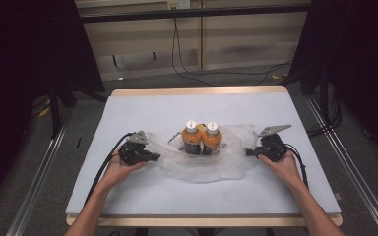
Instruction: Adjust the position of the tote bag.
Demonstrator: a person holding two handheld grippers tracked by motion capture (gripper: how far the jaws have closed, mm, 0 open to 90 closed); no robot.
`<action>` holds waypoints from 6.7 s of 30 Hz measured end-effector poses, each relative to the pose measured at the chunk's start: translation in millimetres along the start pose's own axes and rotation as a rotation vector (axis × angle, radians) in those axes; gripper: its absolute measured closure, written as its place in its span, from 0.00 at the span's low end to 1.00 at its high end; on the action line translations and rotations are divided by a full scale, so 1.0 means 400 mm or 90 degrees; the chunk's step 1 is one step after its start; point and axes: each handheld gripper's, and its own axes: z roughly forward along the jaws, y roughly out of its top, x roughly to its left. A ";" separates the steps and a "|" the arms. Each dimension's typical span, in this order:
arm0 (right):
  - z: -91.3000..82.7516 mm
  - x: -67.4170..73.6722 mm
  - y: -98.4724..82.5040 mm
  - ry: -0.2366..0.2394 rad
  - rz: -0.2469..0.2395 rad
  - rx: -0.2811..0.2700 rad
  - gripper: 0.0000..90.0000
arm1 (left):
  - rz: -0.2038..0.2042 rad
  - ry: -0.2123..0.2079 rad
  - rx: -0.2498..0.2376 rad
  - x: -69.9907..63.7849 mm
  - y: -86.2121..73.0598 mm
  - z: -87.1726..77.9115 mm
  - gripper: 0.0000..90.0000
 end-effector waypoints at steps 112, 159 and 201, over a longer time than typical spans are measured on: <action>0.075 0.038 0.121 -0.071 -0.161 0.136 1.00 | 0.137 0.060 0.131 -0.063 0.142 0.121 1.00; -0.002 -0.018 0.075 -0.129 -0.202 0.206 1.00 | 0.120 0.134 0.186 0.016 0.030 -0.007 1.00; -0.038 -0.003 0.072 -0.035 -0.140 0.076 1.00 | 0.017 0.005 -0.022 0.031 0.031 -0.068 1.00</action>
